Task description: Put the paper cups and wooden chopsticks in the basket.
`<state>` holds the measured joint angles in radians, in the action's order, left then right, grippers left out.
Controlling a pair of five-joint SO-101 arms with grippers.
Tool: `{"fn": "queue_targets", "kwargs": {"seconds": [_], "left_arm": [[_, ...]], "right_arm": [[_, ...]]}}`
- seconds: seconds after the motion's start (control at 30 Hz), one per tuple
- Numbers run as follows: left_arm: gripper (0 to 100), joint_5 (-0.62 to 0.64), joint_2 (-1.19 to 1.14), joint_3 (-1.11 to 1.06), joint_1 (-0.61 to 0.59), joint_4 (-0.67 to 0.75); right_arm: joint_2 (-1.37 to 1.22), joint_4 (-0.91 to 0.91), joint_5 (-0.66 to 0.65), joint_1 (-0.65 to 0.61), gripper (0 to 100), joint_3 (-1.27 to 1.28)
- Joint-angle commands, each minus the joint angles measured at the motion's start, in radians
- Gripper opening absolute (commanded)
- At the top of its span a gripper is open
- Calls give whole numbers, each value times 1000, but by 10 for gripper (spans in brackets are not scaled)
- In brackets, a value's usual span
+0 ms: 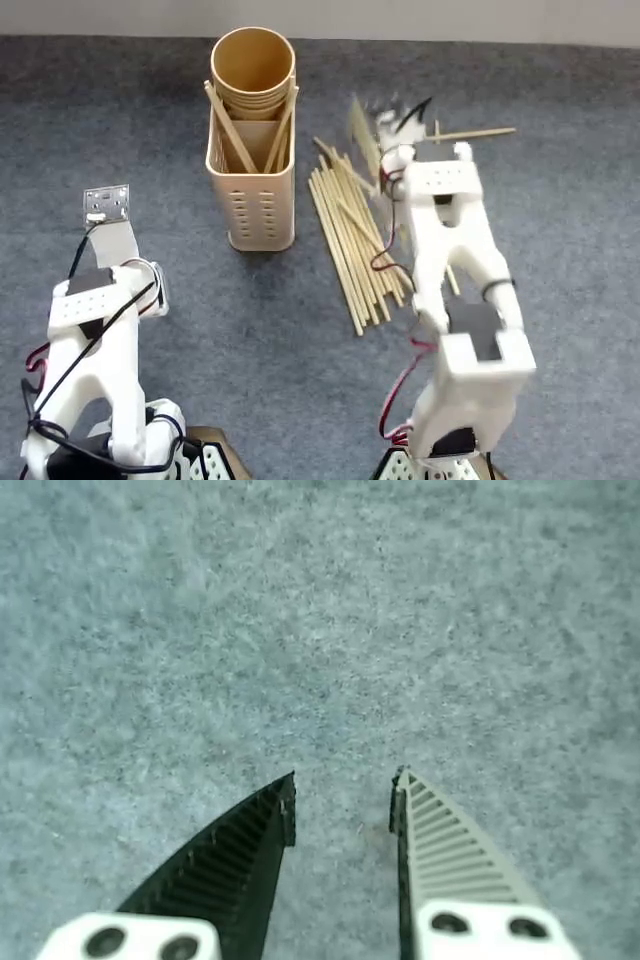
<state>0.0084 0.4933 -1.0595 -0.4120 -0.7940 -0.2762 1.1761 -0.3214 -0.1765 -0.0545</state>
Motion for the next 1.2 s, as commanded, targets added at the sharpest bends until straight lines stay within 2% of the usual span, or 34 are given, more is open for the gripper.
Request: {"fn": "queue_targets", "kwargs": {"seconds": [0.0, 0.17, 0.33, 0.43, 0.6, 0.73, 0.87, 1.17], "left_arm": [[168, 6, 24, -2, 16, 37], [168, 6, 24, -2, 16, 37], [167, 6, 24, -4, 16, 37], [167, 6, 24, -15, 16, 46], [167, 6, 24, -35, 16, 95], [167, 6, 24, -35, 16, 100], [165, 6, 24, -36, 15, 100], [166, 6, 24, -38, 15, 100]], "right_arm": [[337, -5, 124, 2, 5, -90], [665, -107, 180, -102, 5, -44], [832, -295, 180, -197, 5, 137], [908, -461, 181, -240, 5, 282], [989, -825, 212, -392, 5, 604], [954, -1050, 218, -478, 5, 743], [842, -1084, 224, -492, 5, 707], [605, -1102, 224, -423, 10, 591]]}}
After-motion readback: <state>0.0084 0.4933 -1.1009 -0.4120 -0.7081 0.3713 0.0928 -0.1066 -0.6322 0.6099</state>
